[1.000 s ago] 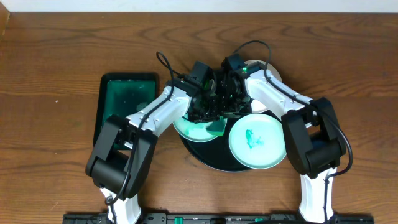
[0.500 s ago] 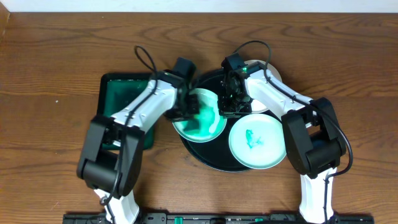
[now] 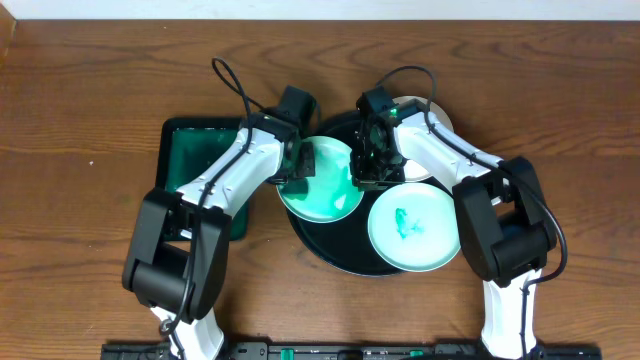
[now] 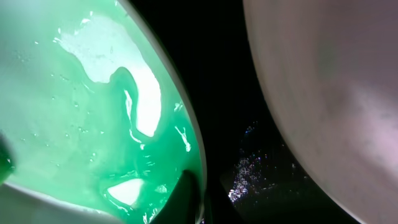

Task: Clean dirty plates on tray and stack at the side
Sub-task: 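Scrub the left plate with the sponge in the left gripper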

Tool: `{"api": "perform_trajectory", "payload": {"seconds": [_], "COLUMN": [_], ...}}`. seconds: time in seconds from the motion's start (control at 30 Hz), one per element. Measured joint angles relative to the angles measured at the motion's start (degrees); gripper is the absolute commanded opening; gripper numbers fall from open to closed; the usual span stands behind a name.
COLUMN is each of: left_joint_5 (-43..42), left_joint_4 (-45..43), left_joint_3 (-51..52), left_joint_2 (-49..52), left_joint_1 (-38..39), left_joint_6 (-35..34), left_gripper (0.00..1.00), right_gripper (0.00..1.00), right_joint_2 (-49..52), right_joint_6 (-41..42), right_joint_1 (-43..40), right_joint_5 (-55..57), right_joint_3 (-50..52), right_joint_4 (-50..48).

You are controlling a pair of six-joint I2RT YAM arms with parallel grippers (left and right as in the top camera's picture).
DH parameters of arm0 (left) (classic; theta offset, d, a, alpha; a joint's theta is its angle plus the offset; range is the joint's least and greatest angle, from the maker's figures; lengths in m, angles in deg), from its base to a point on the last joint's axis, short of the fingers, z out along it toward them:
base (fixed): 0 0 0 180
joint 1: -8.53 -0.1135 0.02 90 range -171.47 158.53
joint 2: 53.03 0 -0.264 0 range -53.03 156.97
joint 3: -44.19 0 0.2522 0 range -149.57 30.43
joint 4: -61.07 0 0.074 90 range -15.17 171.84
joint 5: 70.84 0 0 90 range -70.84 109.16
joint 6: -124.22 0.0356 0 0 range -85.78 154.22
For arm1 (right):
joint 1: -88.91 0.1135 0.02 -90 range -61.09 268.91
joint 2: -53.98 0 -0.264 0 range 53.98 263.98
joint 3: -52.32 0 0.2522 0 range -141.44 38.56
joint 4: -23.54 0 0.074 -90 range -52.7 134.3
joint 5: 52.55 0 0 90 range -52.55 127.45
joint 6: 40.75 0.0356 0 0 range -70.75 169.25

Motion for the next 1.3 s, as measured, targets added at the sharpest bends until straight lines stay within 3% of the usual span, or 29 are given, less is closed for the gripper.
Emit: {"api": "perform_trajectory", "payload": {"seconds": [0.37, 0.83, 1.03, 1.3], "left_joint_5": [-9.9, -21.8, -17.2, 0.1], "left_joint_4": [-3.1, -3.5, 1.1, 9.0], "left_joint_3": [0.2, 0.2, -1.1, -2.7], "left_joint_2": [1.9, 4.4, 4.4, 3.8], "left_joint_1": [7.1, 5.6, 6.3, 9.6], "left_joint_6": [1.5, 3.3, 3.1, -1.4], "left_gripper": [0.07, 0.07, 0.07, 0.07], "right_gripper": [0.01, 0.01, 0.01, 0.01], "right_joint_2": [0.0, 0.0, 0.0, 0.0], "right_joint_6": [-0.1, -0.4, -0.5, -0.5], "right_joint_1": [0.0, -0.1, 0.0, 0.0], "right_joint_5": [0.0, 0.1, 0.0, -0.1], "right_joint_3": [0.0, 0.0, 0.0, 0.0], "right_joint_4": [0.0, 0.5, 0.7, 0.8]}}
